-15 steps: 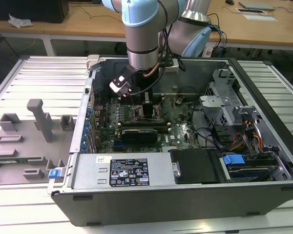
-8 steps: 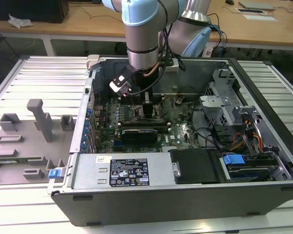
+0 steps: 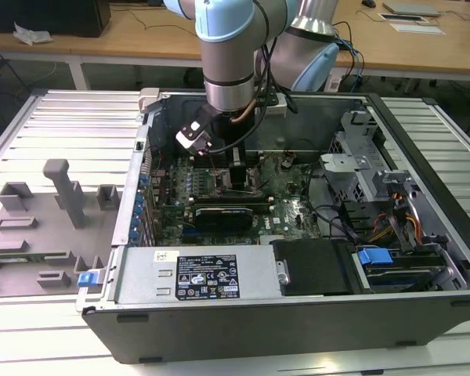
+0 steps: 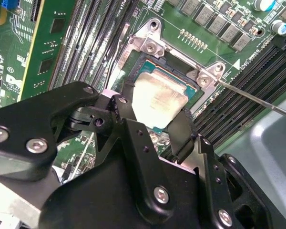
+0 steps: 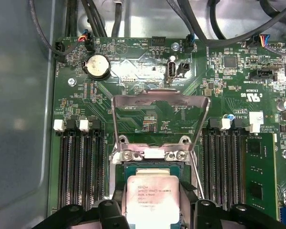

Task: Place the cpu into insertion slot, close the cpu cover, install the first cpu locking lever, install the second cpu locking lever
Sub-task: 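Place the cpu into insertion slot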

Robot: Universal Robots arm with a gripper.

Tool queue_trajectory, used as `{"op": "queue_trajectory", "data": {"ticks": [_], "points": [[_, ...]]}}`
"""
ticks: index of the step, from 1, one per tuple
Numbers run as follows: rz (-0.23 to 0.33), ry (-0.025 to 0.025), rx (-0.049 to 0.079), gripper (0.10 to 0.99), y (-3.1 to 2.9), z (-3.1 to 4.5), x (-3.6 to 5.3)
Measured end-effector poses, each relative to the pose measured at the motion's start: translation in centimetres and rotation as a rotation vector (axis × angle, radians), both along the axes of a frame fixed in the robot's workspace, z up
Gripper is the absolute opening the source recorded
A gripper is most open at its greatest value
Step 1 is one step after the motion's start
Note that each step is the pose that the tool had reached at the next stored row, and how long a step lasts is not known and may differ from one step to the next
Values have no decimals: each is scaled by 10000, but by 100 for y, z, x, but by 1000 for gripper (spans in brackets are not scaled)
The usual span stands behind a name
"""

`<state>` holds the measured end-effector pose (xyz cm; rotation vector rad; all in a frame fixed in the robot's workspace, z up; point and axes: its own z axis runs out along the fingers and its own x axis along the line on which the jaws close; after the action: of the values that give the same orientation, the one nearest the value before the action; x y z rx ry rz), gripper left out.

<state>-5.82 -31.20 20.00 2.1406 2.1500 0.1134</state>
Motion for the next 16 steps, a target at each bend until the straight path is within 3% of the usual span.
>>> {"op": "queue_trajectory", "data": {"ticks": [8, 10, 12, 16], "points": [[0, 0, 0, 537, 0, -8, 0], [0, -2, 2, 612, 1, -10, 1], [0, 1, -1, 612, 0, -9, 0], [-1, -1, -77, 612, 1, 9, 0]]}}
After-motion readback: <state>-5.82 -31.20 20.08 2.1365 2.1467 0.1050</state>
